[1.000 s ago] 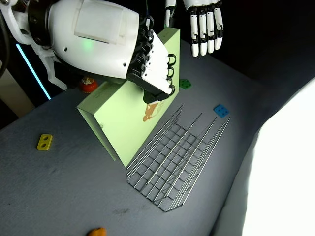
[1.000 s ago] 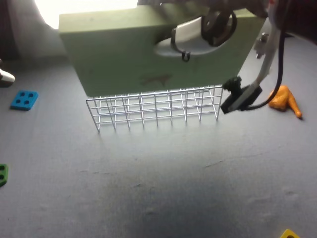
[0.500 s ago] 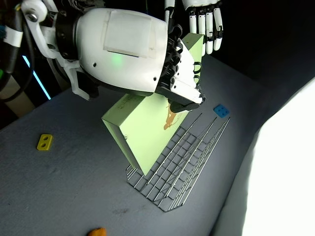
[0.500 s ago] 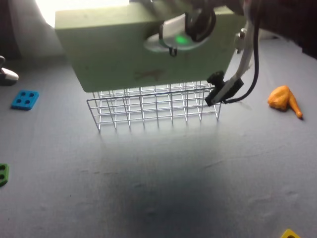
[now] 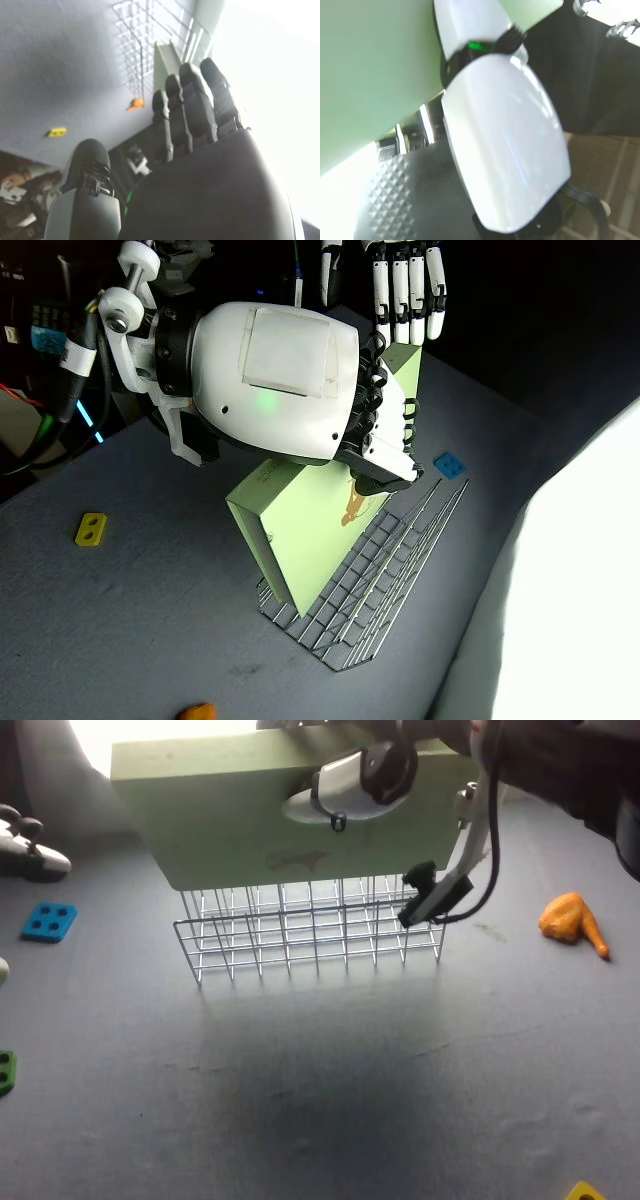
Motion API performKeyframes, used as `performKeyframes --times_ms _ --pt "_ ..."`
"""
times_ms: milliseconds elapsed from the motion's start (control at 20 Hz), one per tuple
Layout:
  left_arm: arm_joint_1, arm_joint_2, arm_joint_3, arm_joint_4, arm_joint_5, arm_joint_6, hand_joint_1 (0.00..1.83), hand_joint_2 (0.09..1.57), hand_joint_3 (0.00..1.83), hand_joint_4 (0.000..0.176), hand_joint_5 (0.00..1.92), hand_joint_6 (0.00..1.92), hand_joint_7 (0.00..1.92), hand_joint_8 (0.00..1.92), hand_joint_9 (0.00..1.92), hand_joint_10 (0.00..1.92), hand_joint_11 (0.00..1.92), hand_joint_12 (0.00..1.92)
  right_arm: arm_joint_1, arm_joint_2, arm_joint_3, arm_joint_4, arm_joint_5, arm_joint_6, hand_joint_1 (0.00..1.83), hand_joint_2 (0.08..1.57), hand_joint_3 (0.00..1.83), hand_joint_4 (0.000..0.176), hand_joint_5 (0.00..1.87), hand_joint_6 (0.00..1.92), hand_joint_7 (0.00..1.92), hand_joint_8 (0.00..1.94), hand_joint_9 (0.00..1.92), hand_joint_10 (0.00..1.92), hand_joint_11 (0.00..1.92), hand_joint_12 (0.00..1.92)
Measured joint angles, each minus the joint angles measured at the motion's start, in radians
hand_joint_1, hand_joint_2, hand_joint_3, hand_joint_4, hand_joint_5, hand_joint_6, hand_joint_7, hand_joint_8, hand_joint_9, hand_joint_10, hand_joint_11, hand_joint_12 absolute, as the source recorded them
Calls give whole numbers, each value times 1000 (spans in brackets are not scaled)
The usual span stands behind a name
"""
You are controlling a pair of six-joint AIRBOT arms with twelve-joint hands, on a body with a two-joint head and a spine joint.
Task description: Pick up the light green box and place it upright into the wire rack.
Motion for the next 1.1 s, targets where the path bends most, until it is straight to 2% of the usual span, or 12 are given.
performKeyframes --times_ms 250,500,550,700,950,1000,1100 --pt "32 -30 56 -14 -13 -13 234 1305 2 7 276 4 340 3 290 1 0 536 1 -2 1 0 -14 14 1224 1129 0 0 982 880 938 1201 766 1254 548 1714" --pt "14 -39 69 -17 -11 -21 234 1305 1 7 276 3 340 2 290 1 0 535 16 11 -13 0 -32 15 1224 1129 0 0 982 879 938 1200 766 1255 549 1714" --pt "14 -39 69 -17 -12 -20 211 1308 3 11 259 2 330 1 282 0 0 524 16 16 -22 0 -35 13 1218 1128 0 0 970 931 949 1146 785 1208 545 1670" --pt "27 -39 80 -23 -14 -19 213 1304 0 14 265 0 358 1 293 4 0 483 19 19 -38 1 -42 3 1239 1136 1 0 962 863 938 1262 758 1272 531 1684" --pt "38 -37 92 -10 -14 4 216 1304 0 14 264 0 358 1 293 4 0 482 9 9 -24 -2 -40 -4 1239 1137 0 0 961 862 937 1267 755 1281 531 1688" --pt "38 -37 85 -12 -14 12 216 1304 0 14 264 0 358 1 293 4 0 482 4 5 -13 -1 -42 20 1239 1137 0 0 960 862 937 1267 755 1281 531 1688" --pt "38 -37 71 -24 -14 18 242 1300 0 7 347 18 391 6 340 14 0 623 0 1 17 2 -54 66 1241 1136 0 0 967 849 941 1268 770 1238 524 1666"
